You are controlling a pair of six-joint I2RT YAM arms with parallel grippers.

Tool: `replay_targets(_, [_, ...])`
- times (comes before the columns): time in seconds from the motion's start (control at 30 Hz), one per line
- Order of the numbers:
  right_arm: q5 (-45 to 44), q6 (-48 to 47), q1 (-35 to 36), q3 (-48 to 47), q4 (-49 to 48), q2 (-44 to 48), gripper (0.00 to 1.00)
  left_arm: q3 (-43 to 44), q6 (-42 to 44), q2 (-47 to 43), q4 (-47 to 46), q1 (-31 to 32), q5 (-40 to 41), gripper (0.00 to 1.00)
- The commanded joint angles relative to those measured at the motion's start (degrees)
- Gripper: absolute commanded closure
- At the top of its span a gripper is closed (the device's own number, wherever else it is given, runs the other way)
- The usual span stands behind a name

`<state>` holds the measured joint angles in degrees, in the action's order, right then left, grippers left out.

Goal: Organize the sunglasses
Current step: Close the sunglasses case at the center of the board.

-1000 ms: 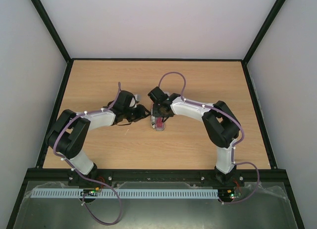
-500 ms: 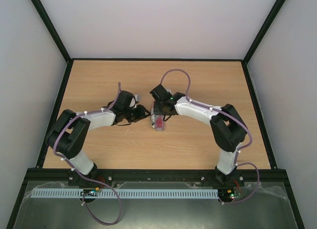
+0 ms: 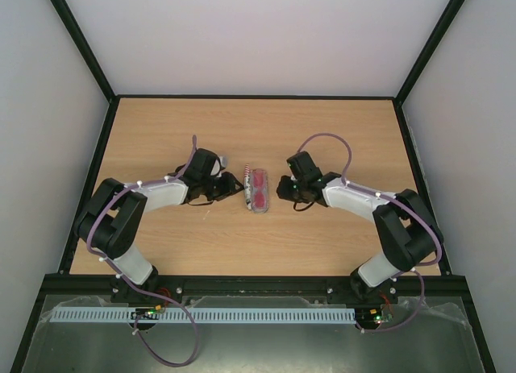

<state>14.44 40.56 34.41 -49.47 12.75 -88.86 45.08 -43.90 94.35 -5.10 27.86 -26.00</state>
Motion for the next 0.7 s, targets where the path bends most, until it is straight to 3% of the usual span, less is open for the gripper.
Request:
replay_targets(0.0, [9.3,0.0,-1.1,4.2,-12.3,1.5,0.73,1.7,1.2,-1.7,1.8,0.3,0.8,0.65])
replay_targets(0.27, [15.6,1.5,-2.8,7.1,-22.2,-0.9,0.69,2.3,1.8,-1.3,3.2,0.2,1.7,0.65])
replay_targets(0.67, [20.8,2.7,-5.0,9.4,-29.4,-6.4,0.69,2.7,2.6,-0.9,4.7,-0.8,2.6,0.65])
